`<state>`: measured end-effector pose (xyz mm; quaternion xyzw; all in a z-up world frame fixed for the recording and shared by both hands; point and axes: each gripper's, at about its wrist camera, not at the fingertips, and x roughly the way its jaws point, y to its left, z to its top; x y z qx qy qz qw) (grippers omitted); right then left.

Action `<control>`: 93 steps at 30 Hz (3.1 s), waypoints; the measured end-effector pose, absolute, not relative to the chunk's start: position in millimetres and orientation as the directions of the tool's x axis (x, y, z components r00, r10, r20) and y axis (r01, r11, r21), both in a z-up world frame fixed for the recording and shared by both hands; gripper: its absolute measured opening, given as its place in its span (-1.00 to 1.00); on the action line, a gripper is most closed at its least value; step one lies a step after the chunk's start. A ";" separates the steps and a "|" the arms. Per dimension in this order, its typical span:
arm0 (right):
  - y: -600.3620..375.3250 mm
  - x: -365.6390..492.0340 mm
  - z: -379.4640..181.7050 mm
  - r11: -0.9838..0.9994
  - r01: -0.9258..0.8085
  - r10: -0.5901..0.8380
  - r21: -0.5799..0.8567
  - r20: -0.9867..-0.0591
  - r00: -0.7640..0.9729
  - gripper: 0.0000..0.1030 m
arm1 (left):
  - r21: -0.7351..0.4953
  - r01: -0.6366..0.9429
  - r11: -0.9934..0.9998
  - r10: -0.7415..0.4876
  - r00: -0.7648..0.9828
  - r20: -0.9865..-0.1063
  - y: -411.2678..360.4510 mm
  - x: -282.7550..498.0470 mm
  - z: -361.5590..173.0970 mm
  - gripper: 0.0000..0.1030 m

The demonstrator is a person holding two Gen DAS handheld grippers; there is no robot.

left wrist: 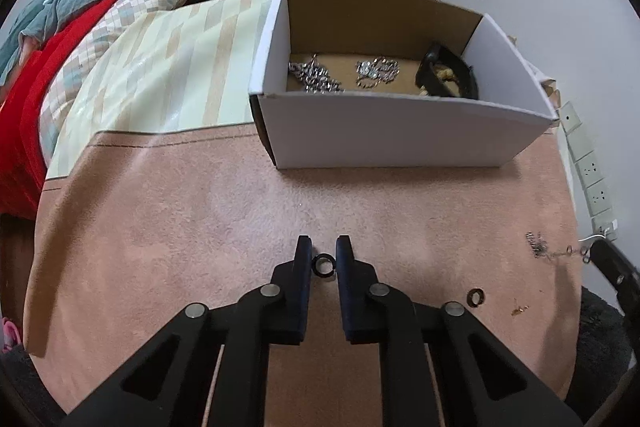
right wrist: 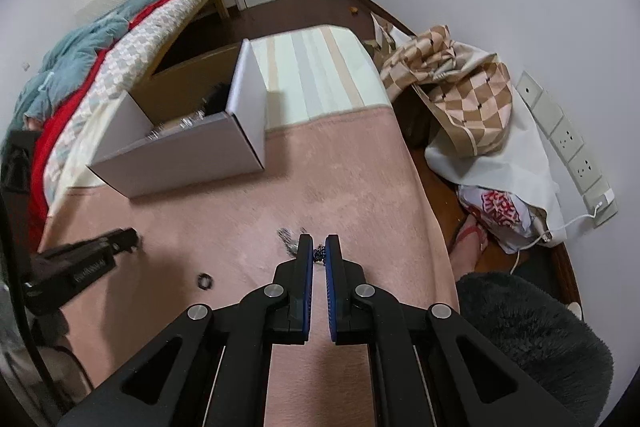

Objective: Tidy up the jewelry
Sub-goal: 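Carry the necklace and black ring into the white box and open both tools, then move both tools back over the remaining black rings on the table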

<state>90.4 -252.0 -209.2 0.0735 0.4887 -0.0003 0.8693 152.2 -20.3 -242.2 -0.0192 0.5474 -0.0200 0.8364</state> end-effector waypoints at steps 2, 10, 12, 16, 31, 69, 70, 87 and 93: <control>-249.1 90.7 -197.8 0.988 0.063 0.086 0.142 -0.838 0.539 -0.88 | -0.062 0.018 0.998 -0.064 0.411 -0.909 -19.8 151.1 -234.6 -0.82; -238.1 103.8 -128.4 0.978 -0.007 0.170 0.210 -0.770 0.616 -0.88 | -0.154 0.038 0.987 -0.154 0.473 -0.868 -6.4 155.1 -169.6 -0.82; -236.7 109.4 -109.5 0.974 -0.021 0.187 0.225 -0.751 0.633 -0.88 | -0.173 0.047 0.984 -0.173 0.490 -0.855 -3.1 159.5 -152.9 -0.82; -231.2 120.9 -73.1 0.970 -0.067 0.217 0.234 -0.711 0.669 -0.88 | -0.209 0.062 0.976 -0.211 0.516 -0.830 1.4 173.7 -123.1 -0.82; -181.1 223.5 -96.0 0.895 -0.192 0.444 0.403 -0.755 0.483 -0.88 | -0.309 0.049 0.950 -0.305 0.374 -0.876 17.9 274.1 -140.8 -0.81; -189.1 197.3 -128.3 0.998 -0.054 0.012 -0.015 -0.890 0.456 1.00 | 0.024 -0.083 0.996 0.065 0.542 -0.838 35.5 201.8 -119.4 0.99; -188.9 194.1 -122.4 0.998 -0.052 0.008 -0.018 -0.884 0.468 1.00 | 0.027 -0.088 0.996 0.071 0.550 -0.832 35.0 197.8 -115.5 0.99; -177.0 124.9 -47.7 0.998 -0.050 -0.002 -0.039 -0.807 0.591 1.00 | 0.035 -0.108 0.994 0.097 0.646 -0.757 30.4 120.1 -54.8 0.99; -173.6 106.6 -32.2 0.998 -0.053 0.009 -0.030 -0.788 0.616 1.00 | 0.036 -0.105 0.994 0.097 0.660 -0.745 27.5 106.1 -48.6 0.99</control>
